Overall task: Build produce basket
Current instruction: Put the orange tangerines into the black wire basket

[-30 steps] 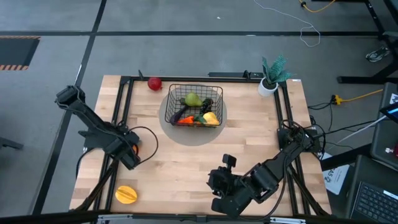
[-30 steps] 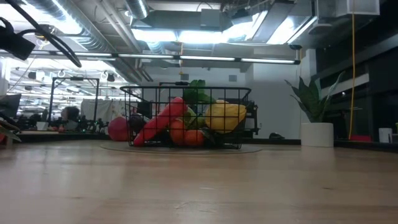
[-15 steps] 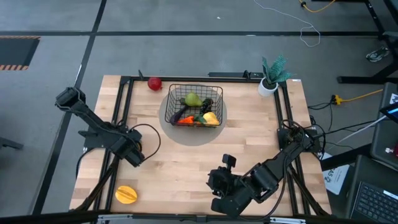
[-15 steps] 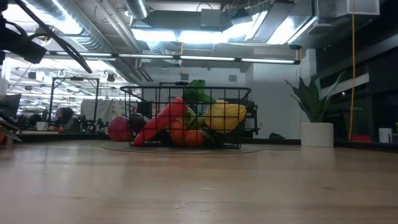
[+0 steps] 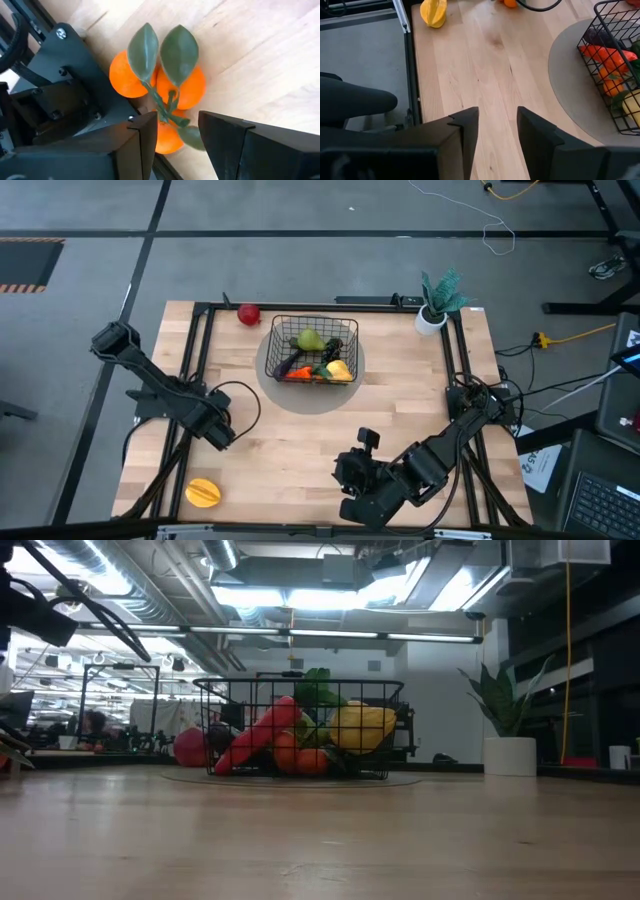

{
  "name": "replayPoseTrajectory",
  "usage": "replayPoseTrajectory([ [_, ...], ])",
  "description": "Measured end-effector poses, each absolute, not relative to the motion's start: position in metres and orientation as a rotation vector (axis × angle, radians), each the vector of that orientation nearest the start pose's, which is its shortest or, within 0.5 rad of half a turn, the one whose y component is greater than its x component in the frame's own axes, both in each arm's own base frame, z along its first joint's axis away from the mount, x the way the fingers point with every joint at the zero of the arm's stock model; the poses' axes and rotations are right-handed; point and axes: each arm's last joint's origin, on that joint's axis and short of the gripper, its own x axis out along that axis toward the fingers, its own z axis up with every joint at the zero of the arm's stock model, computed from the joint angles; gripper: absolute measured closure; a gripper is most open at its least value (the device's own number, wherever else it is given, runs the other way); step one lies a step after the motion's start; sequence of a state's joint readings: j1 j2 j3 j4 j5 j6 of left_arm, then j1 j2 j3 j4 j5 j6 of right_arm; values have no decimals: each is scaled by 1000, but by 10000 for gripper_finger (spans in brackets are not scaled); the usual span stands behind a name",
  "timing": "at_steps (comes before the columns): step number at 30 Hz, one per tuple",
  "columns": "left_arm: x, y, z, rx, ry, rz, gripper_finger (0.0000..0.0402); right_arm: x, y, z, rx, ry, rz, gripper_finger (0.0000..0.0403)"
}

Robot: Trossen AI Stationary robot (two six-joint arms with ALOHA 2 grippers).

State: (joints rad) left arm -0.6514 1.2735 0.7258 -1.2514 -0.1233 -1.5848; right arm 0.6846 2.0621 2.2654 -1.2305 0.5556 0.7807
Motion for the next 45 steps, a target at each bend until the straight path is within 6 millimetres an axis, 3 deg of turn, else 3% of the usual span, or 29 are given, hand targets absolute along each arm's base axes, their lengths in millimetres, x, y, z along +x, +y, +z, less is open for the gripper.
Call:
replayPoseTrajectory([
  [24, 137, -90, 179, -417, 1471, 947, 273, 335, 254, 366, 138, 806, -207, 279],
  [29, 136, -91, 179, -434, 1499, 942, 308, 335, 254, 366, 138, 806, -207, 279],
  [35, 137, -90, 179, -394, 1476, 928, 386, 335, 254, 366, 138, 805, -206, 279],
  [41, 141, -91, 178, -362, 1442, 870, 398, 335, 254, 366, 138, 805, -206, 279],
  [45, 148, -96, 188, -315, 1406, 787, 400, 335, 254, 366, 138, 805, -206, 279],
])
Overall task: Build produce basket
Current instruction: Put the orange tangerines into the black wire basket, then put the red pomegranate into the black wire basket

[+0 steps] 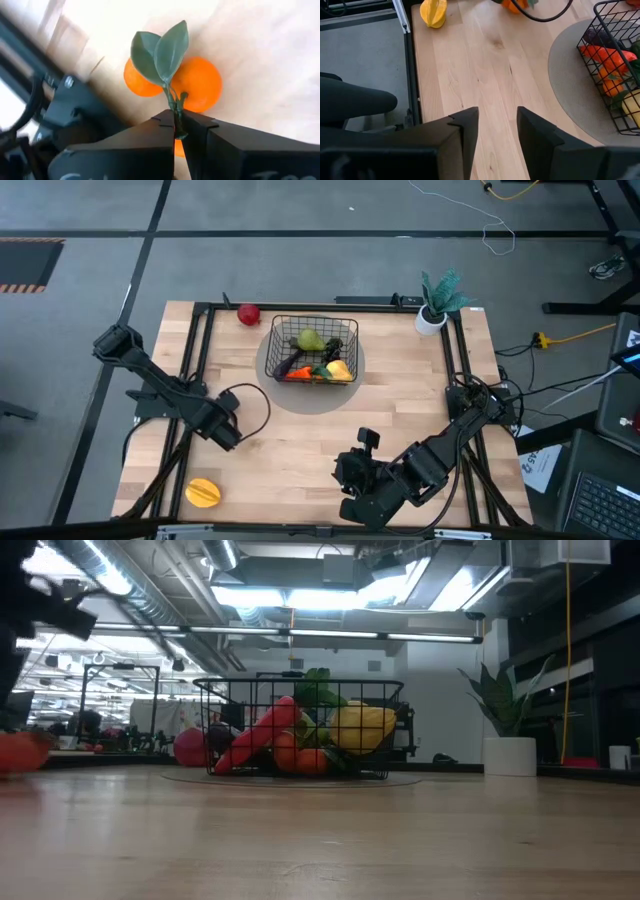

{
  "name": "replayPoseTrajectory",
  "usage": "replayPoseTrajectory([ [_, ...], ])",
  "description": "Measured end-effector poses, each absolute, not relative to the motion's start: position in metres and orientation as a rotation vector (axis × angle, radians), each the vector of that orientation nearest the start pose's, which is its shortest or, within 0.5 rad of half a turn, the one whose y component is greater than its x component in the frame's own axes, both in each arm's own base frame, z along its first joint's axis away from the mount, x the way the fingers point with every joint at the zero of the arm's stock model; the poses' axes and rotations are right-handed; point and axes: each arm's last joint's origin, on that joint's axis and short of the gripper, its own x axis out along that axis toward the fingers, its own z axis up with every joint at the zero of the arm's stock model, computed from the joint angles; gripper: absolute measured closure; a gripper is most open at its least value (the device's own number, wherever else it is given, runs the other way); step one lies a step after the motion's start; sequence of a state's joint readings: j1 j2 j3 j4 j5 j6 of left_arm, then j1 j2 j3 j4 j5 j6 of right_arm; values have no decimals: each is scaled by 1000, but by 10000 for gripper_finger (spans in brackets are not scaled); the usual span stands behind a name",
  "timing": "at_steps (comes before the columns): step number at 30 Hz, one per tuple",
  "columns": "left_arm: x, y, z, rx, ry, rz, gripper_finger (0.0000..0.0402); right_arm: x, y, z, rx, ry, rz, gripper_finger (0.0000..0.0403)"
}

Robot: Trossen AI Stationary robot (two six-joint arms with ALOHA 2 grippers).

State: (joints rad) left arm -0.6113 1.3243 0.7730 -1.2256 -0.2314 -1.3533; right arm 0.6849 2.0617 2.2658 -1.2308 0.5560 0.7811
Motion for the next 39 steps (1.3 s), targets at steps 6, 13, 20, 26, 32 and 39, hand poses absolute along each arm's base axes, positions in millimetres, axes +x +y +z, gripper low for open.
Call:
replayPoseTrajectory([
  [6, 170, -108, 235, -217, 1290, 519, 401, 335, 254, 366, 136, 806, -206, 279],
  [13, 191, -105, 312, 50, 976, 349, 401, 335, 254, 366, 135, 806, -206, 279],
  [20, 212, -63, 361, 245, 860, 417, 401, 335, 254, 366, 136, 806, -207, 279],
  [26, 232, -5, 377, 184, 869, 309, 401, 335, 254, 366, 137, 805, -207, 279],
  [32, 238, 40, 382, 97, 808, 385, 381, 335, 254, 366, 137, 805, -206, 279],
  [39, 238, 62, 383, 116, 795, 446, 298, 335, 254, 366, 138, 804, -206, 279],
])
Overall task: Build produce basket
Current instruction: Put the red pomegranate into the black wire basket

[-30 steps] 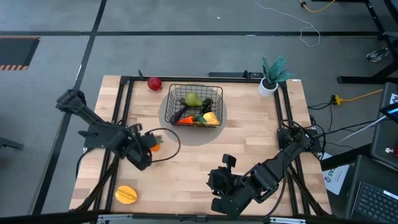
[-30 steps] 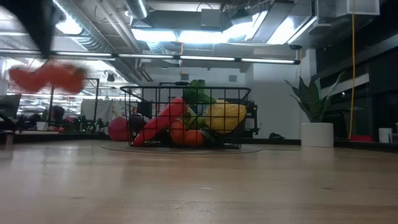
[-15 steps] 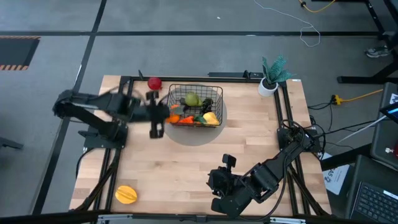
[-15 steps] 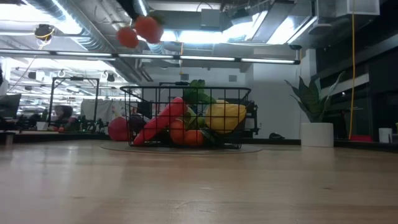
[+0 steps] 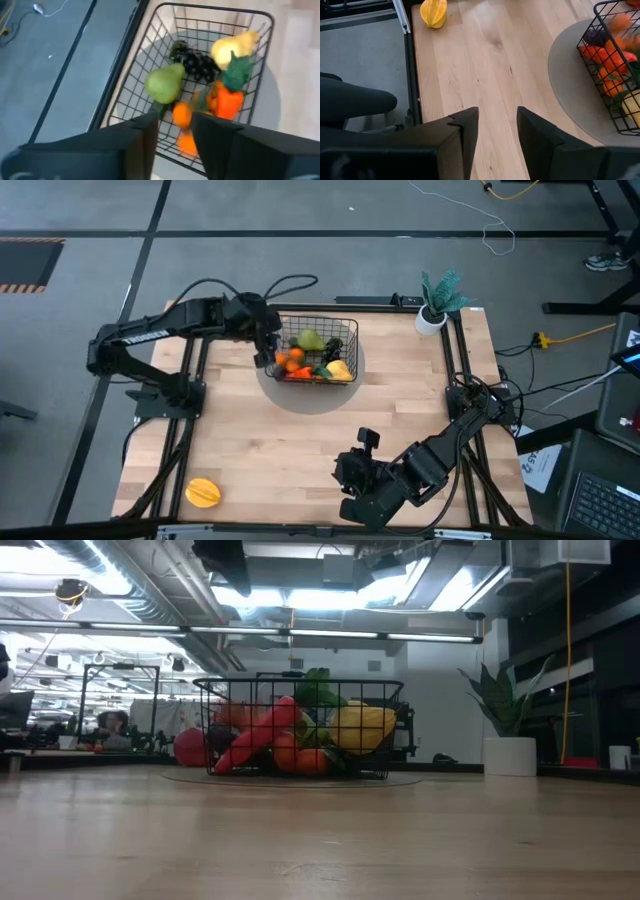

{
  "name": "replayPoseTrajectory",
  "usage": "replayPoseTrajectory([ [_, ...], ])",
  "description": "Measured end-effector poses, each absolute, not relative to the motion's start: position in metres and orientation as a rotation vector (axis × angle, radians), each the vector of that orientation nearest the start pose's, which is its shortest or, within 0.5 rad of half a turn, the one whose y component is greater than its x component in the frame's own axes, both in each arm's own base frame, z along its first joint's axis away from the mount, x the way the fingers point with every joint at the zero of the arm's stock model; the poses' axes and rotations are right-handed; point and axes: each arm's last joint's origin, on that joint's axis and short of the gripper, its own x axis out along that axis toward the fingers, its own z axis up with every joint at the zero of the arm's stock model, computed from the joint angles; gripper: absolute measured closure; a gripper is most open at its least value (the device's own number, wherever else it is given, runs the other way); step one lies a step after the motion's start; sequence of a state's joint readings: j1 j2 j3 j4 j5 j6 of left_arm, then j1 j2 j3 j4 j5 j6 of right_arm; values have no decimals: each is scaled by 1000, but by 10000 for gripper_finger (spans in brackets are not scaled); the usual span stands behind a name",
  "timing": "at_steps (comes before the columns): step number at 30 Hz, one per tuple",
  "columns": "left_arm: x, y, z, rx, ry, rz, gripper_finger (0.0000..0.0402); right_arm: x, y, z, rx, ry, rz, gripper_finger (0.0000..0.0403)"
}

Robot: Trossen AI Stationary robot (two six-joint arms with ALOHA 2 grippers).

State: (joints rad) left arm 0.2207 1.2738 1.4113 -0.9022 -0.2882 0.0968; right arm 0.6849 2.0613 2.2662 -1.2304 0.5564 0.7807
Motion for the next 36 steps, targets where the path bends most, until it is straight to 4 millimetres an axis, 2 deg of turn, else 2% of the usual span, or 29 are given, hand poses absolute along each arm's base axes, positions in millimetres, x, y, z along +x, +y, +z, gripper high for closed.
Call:
replayPoseTrajectory([
  [5, 239, 65, 384, 117, 776, 455, 255, 335, 254, 366, 138, 804, -206, 279],
  [11, 235, 76, 385, 190, 804, 561, 250, 335, 254, 366, 138, 804, -206, 279],
  [14, 229, 97, 386, 125, 785, 651, 250, 335, 254, 366, 138, 804, -206, 279],
  [17, 216, 128, 386, 18, 766, 709, 248, 335, 254, 366, 138, 804, -206, 279],
  [23, 197, 191, 369, -191, 743, 614, 251, 335, 254, 366, 134, 805, -205, 279],
  [26, 197, 227, 353, -244, 725, 653, 252, 335, 254, 366, 132, 806, -205, 279],
  [31, 199, 286, 300, -390, 798, 758, 252, 335, 254, 366, 130, 807, -204, 279],
  [36, 189, 322, 249, -473, 949, 882, 252, 335, 254, 366, 129, 807, -204, 279],
])
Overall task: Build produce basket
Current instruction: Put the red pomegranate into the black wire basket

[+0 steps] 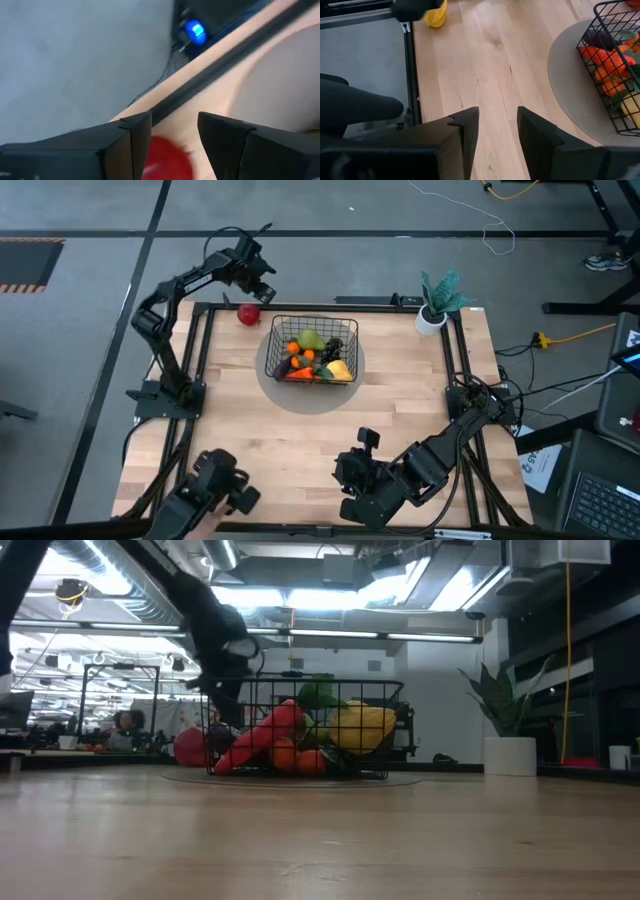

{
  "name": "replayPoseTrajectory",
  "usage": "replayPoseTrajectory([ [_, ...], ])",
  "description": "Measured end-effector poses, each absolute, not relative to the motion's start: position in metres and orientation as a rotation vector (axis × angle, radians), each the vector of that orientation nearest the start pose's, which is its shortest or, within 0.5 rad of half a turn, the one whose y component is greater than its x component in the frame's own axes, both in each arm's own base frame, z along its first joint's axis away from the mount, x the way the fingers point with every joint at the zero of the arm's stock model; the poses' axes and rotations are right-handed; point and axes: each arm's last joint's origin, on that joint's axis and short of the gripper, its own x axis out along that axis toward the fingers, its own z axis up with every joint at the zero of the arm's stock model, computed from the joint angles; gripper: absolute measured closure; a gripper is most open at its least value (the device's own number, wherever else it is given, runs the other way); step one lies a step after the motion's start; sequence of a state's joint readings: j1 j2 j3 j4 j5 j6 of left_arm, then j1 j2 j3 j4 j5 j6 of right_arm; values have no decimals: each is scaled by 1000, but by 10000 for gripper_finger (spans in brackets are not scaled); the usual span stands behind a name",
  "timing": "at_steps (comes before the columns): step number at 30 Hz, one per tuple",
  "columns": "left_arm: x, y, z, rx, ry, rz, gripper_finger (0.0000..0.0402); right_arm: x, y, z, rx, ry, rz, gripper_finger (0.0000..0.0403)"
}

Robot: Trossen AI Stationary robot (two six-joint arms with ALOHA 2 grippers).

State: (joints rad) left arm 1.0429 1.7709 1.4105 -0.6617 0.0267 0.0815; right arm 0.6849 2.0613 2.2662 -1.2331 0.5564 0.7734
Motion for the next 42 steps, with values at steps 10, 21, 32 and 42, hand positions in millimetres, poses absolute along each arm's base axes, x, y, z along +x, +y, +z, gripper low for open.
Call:
replayPoseTrajectory([
  [10, 173, 329, 239, -343, 1151, 999, 252, 335, 254, 366, 96, 810, -190, 279],
  [21, 172, 320, 227, -285, 1291, 927, 253, 335, 254, 366, 138, 805, -206, 279],
  [32, 150, 259, 215, -688, 1753, 700, 253, 334, 255, 366, 137, 823, -183, 279],
  [42, 160, 198, 265, -749, 1639, 284, 253, 334, 255, 366, 117, 825, -174, 279],
])
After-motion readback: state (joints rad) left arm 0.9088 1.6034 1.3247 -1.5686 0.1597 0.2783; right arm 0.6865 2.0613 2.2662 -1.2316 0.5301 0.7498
